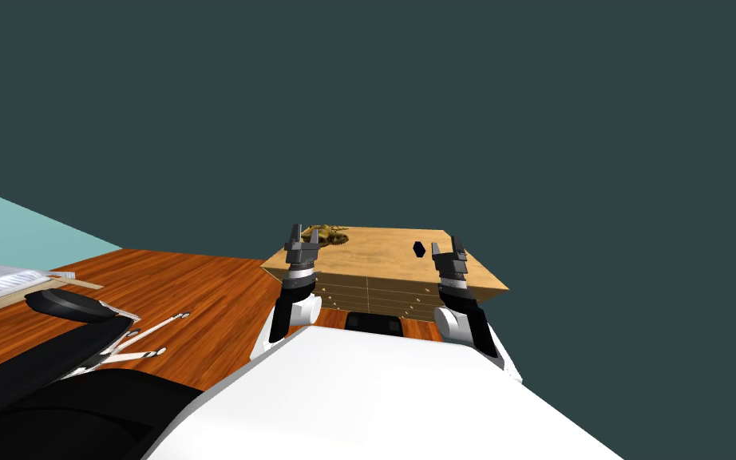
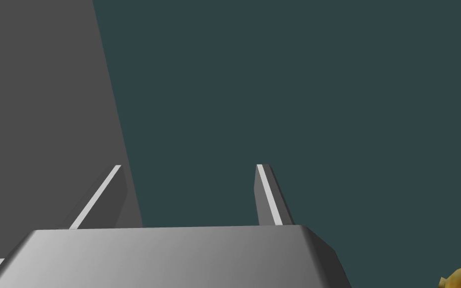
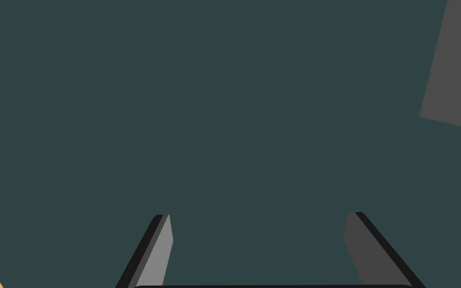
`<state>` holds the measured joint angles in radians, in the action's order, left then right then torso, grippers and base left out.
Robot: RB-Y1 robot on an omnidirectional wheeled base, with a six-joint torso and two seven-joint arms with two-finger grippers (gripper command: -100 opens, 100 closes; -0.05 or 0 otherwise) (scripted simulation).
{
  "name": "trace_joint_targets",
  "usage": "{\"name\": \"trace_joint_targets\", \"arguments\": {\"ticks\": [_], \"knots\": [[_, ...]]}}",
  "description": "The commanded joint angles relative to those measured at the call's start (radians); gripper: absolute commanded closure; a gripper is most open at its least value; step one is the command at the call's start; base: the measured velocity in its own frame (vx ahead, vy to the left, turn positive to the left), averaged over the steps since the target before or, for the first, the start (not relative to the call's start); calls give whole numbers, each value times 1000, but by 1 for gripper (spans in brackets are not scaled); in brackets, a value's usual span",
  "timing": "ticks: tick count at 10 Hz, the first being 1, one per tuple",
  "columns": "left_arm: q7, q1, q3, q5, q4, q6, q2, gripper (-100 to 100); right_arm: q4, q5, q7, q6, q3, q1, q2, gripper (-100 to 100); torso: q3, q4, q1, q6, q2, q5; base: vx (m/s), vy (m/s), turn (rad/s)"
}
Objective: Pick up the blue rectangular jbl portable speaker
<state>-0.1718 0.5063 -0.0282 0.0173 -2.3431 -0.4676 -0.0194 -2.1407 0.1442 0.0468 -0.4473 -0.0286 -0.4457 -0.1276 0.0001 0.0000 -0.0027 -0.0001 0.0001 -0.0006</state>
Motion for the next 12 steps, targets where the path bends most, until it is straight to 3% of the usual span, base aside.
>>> {"name": "trace_joint_targets", "arguments": {"ticks": [1, 8, 12], "knots": [[0, 0, 0, 0, 0, 0, 0, 0, 32, 38, 48, 7, 1, 24, -9, -100, 0, 0, 0, 0, 0, 0, -8, -49, 45], [0, 0, 0, 0, 0, 0, 0, 0, 150, 199, 231, 36, 2, 109, -32, -100, 0, 0, 0, 0, 0, 0, -9, -41, 44], [0, 0, 0, 0, 0, 0, 0, 0, 198, 257, 310, 48, 2, 141, -35, -100, 0, 0, 0, 0, 0, 0, -7, -39, 34]]}}
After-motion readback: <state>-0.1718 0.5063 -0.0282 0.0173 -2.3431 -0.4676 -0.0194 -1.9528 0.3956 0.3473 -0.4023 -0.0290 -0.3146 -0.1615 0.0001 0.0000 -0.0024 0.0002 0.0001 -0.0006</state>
